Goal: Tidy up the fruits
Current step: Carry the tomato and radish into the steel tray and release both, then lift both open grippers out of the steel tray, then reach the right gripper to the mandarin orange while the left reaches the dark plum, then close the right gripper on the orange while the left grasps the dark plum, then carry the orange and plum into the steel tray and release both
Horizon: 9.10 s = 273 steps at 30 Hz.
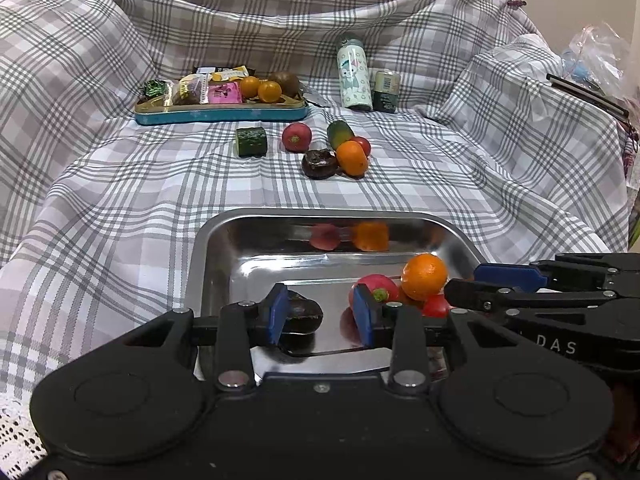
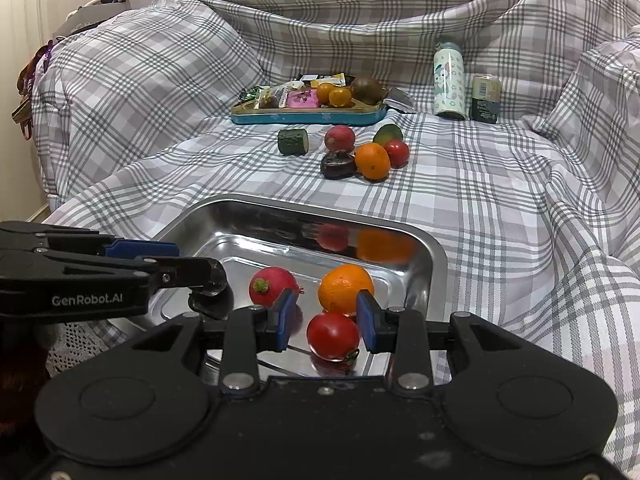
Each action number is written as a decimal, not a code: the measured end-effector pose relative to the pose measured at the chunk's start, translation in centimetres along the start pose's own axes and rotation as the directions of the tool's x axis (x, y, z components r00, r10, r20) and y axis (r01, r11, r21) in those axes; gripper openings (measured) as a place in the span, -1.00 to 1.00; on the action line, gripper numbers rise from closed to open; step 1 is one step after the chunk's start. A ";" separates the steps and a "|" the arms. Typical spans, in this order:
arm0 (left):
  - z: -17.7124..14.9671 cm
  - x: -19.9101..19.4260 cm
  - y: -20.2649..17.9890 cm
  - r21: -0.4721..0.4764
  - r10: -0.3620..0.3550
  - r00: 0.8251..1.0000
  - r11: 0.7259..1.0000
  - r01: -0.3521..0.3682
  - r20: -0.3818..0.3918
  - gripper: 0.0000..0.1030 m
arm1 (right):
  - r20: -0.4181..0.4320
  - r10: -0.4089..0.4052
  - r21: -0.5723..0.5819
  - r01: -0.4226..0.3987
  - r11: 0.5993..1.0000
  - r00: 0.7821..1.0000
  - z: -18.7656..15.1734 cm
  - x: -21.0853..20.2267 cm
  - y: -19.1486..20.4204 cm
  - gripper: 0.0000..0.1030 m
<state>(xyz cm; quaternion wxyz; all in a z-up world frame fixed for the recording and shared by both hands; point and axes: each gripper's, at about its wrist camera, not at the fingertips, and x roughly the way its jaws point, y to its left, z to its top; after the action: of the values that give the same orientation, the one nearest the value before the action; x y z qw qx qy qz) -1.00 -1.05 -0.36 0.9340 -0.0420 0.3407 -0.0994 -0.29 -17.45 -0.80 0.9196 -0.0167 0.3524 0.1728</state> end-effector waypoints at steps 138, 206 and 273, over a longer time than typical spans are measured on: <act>11.1 14.4 6.0 -0.033 0.164 0.986 0.986 -0.163 0.011 -0.14 | 0.078 -0.288 0.100 0.280 0.955 0.955 11.8 14.1 -7.5 -0.20; 11.7 18.1 -1.5 0.207 0.082 0.994 0.976 -0.065 -0.075 0.03 | -0.068 -0.254 0.139 0.261 0.955 0.965 12.7 16.5 -8.5 -0.19; 0.6 0.2 1.9 -0.091 0.076 0.997 0.993 -0.076 -0.007 -0.04 | 0.077 -0.172 0.100 0.164 0.981 0.982 3.3 1.0 -2.8 -0.19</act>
<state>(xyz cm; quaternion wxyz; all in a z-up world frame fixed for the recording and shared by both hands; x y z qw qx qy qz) -0.12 0.74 -0.30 0.9335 -0.0715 0.3481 -0.0483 3.45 -19.29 0.77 0.9449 0.0039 0.3178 0.0783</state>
